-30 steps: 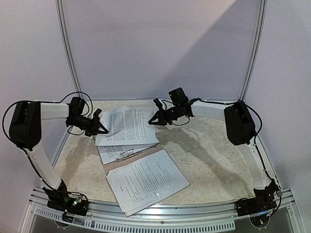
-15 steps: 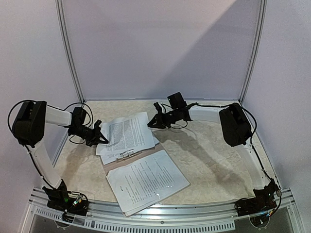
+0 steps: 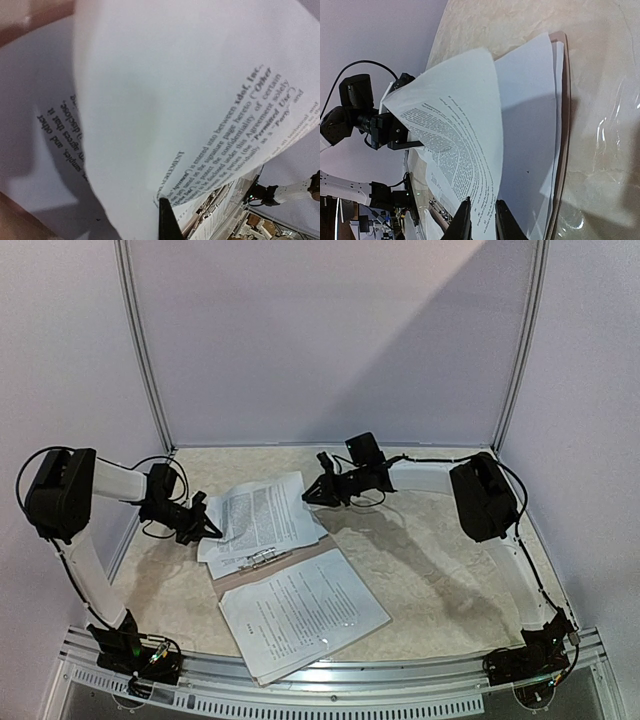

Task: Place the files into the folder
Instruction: Place the file on the spring clip of the folder.

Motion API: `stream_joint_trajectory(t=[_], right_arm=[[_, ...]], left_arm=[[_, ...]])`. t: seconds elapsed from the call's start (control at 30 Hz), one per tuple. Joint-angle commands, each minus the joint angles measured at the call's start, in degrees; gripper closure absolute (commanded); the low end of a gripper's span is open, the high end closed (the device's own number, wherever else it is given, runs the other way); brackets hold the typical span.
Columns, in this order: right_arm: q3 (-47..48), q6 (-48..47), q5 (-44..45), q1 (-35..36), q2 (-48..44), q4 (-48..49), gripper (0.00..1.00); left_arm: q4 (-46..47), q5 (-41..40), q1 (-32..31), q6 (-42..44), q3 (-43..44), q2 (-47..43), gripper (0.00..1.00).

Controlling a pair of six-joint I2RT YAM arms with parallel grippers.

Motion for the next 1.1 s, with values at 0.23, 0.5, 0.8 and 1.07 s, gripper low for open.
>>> stream_joint_trajectory(t=[0.23,0.5,0.8,1.07], right_arm=[[-6.0,1.7,-2.1,1.1,-1.6,3.0,0.73],[-6.2,4.5,-3.7,1.7,-2.1,5.9,0.82],[-6.3,7.0,-5.1,2.4,-2.3,7.2,0.96],[-3.6,-1.7,-4.8,1.4,-3.0,-3.6,1.0]], left_arm=[[1.4,3.9,2.1,-4.5,1.8,-0.4,1.0],[2.5,5.7,2.7,-6.8,1.6,-1.3,1.0],[6.4,5.8,2.5,-9.9,-2.9,-2.8,1.0],[2.3,2.7,2.5,-7.4,-2.6,-5.0,0.82]])
